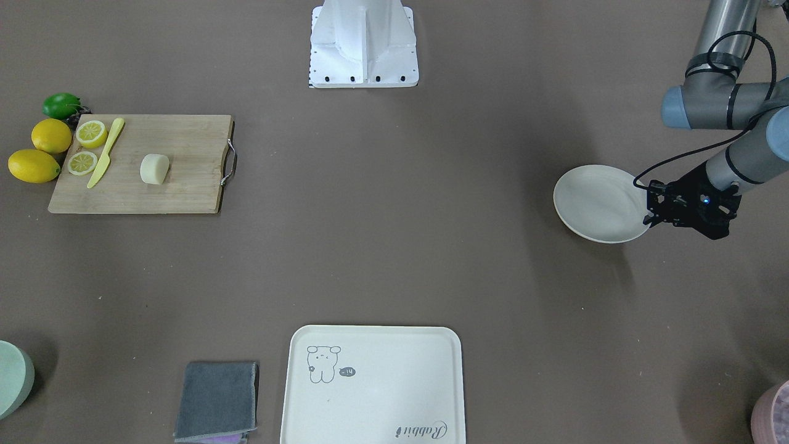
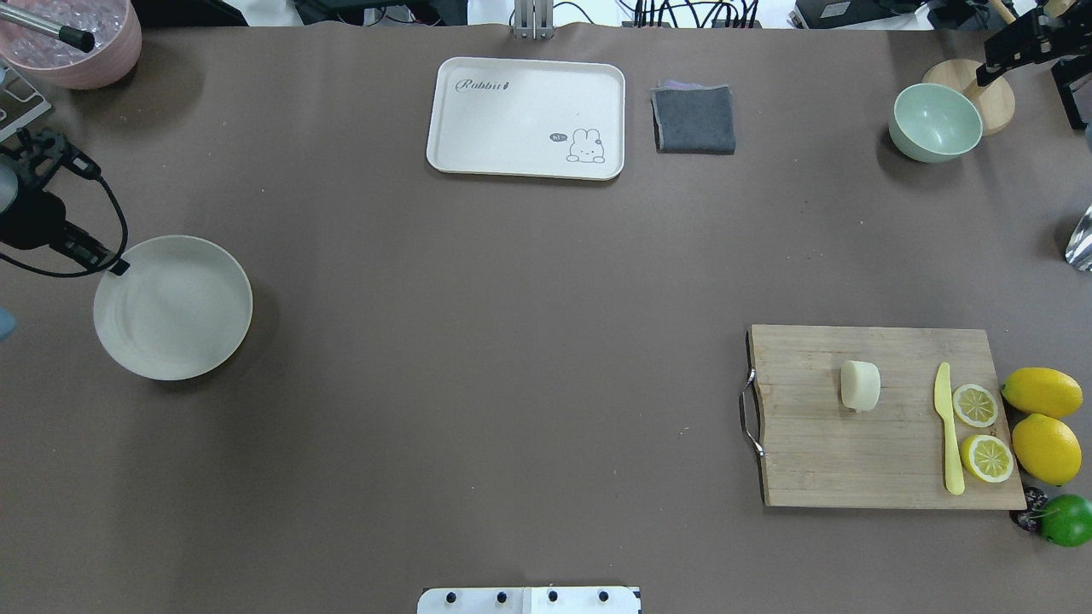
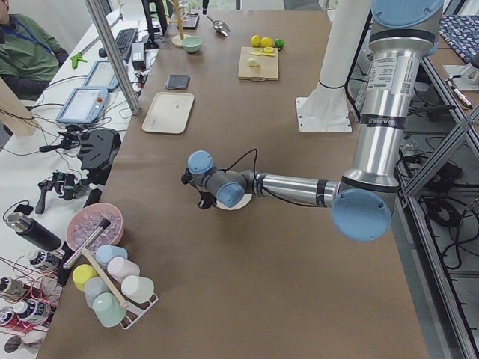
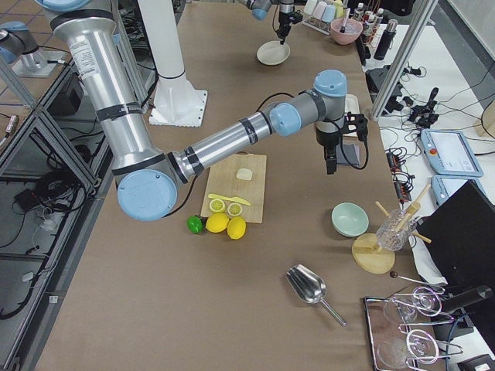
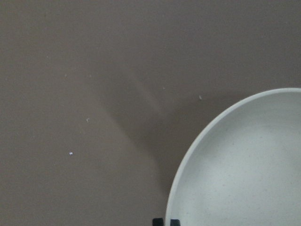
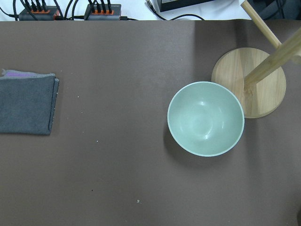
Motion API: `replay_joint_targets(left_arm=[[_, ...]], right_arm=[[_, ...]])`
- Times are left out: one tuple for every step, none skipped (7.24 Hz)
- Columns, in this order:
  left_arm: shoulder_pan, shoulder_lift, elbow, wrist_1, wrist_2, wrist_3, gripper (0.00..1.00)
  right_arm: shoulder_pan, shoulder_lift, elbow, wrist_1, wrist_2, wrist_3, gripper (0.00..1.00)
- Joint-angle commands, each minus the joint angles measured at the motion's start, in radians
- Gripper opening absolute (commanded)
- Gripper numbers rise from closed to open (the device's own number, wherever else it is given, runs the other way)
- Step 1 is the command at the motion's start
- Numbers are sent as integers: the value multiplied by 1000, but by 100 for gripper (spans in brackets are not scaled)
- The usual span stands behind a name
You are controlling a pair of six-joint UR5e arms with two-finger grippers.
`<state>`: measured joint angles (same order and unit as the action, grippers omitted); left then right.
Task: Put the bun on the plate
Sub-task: 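Lower the left gripper to the rim of the white plate and grip it, then slide the white plate with the left gripper toward the table centre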
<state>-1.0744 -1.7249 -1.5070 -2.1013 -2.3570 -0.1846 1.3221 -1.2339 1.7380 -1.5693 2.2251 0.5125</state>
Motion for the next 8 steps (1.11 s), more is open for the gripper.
replay_joint_targets(left_arm=[[-10, -108, -47, -5, -41, -216, 0], [2, -204, -36, 9, -39, -339, 0], [26, -279, -29, 7, -38, -449, 0], [60, -326, -30, -2, -34, -536, 0], [111, -364, -33, -6, -30, -620, 0], [146, -401, -39, -6, -24, -716, 0], [215, -401, -60, -19, 60, -740, 0], [311, -401, -76, -49, 167, -832, 0]], right_arm=[[-10, 2, -3, -1, 8, 0, 100], [-24, 7, -12, 0, 7, 0, 100], [-29, 11, -14, -1, 7, 1, 100], [-30, 13, -14, 0, 7, 0, 100], [-30, 16, -8, 0, 8, 0, 100], [-32, 17, -8, 0, 8, 0, 100], [-38, 19, -3, 2, 8, -12, 100], [-46, 17, -3, 2, 4, -12, 100]])
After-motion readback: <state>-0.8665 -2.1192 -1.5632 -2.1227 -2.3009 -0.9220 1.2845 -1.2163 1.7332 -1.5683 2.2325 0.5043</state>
